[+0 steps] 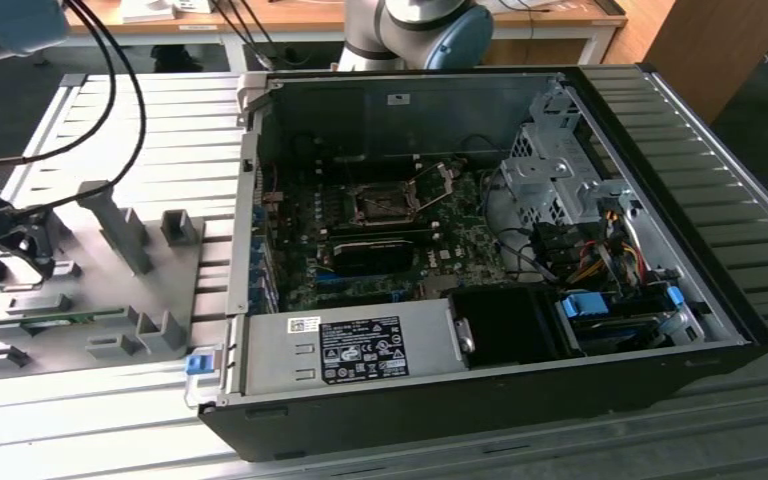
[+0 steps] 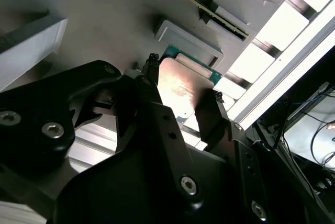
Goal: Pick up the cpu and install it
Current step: 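Pick up the cpu and move it towards the insertion slot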
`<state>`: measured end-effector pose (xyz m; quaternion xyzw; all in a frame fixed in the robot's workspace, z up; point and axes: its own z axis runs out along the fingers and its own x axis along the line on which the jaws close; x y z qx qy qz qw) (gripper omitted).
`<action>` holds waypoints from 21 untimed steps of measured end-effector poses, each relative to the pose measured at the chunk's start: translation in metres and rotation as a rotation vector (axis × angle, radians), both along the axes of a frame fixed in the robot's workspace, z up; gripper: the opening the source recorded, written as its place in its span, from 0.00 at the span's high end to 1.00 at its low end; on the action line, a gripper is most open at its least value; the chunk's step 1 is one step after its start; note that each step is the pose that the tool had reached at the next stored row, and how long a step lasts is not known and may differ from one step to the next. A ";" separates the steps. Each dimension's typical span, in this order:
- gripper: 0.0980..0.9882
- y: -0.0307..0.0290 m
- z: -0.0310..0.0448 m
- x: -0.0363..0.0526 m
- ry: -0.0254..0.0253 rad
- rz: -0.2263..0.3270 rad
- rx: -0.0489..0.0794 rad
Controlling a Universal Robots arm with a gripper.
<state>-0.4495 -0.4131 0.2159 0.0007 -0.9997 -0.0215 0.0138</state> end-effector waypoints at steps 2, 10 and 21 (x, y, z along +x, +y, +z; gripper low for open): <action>0.52 0.0000 0.0021 0.0000 -0.0001 0.000 0.000; 0.52 0.0000 0.0117 0.0000 -0.0001 0.000 0.001; 0.52 0.0000 0.0195 0.0000 -0.0002 0.000 0.001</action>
